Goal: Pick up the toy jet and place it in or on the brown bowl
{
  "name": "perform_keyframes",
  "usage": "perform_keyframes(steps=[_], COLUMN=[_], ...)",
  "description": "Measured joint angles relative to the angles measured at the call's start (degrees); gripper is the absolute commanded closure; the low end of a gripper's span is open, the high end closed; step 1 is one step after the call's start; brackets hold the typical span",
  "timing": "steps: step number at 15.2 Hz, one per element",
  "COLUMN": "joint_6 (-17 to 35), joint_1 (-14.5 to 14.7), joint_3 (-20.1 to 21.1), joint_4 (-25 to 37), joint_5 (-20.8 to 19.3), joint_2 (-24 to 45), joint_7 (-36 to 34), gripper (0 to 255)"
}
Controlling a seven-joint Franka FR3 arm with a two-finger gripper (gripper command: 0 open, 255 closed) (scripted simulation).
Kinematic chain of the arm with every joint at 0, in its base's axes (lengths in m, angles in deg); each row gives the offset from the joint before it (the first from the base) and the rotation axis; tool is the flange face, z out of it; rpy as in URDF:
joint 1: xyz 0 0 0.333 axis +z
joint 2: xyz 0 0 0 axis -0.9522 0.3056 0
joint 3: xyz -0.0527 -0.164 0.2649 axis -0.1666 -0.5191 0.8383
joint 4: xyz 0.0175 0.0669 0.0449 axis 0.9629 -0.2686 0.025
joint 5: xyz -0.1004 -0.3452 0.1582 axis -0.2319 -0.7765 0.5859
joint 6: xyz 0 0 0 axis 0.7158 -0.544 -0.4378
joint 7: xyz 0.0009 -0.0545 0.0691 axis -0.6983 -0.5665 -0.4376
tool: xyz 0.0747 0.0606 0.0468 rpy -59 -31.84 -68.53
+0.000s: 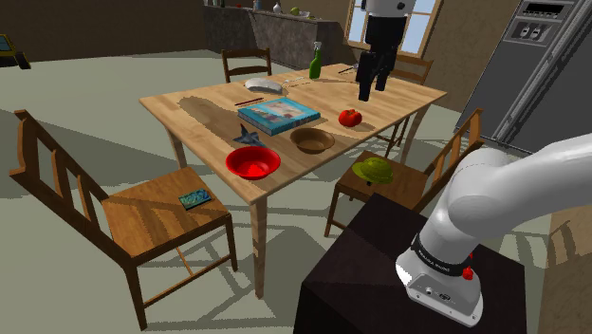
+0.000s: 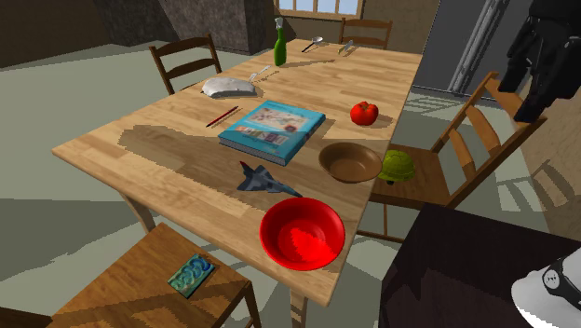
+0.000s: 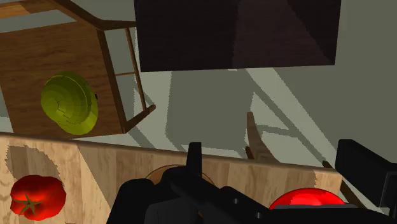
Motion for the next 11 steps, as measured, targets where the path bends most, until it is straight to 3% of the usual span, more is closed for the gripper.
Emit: perform_keyframes(steps=[4,11], joint_6=[3.85,15.92], joint_1=[0.07,0.51], joint_3=[-0.85,-3.59], joint_4=[-1.03,0.55], joint_5=[0.25,1.75], joint_2=[2.62,15.48], joint_7=[0.59,3.16], gripper=[0,0])
